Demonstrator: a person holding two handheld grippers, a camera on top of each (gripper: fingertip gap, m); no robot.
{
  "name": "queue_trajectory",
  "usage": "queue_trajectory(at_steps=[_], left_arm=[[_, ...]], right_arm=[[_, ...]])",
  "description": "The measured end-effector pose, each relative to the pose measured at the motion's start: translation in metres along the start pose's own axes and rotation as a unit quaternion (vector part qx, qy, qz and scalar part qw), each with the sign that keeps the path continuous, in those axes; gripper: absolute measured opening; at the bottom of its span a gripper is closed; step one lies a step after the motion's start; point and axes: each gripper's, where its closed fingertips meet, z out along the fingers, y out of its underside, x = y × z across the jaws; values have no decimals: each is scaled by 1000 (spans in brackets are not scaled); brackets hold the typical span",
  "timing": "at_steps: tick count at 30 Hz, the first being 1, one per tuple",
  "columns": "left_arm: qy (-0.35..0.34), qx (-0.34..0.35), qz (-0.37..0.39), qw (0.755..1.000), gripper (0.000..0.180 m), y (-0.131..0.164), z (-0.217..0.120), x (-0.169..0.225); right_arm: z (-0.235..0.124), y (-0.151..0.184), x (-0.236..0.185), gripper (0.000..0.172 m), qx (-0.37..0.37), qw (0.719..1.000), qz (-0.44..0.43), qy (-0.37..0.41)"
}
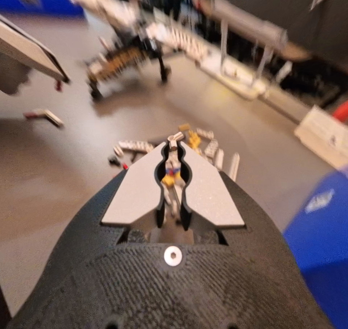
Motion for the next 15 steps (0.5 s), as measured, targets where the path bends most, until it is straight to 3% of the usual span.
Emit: queue_trajectory(at_steps=[2,4,6,11,15], left_arm=[[-9,-41,34,999,1,4,25,0],[-20,-78,63,995,2,6,48,-4],[-30,-102,81,991,2,4,66,-10],[-43,-118,71,989,2,-5,94,-28],[-64,-128,69,987,2,-7,99,-42]], right_arm=[[0,34,15,7,-96,995,13,26],[-2,45,22,7,-126,991,19,41],[-5,42,30,8,-112,992,24,61],[-9,38,36,28,-91,992,53,65],[-20,25,44,26,-36,993,86,70]])
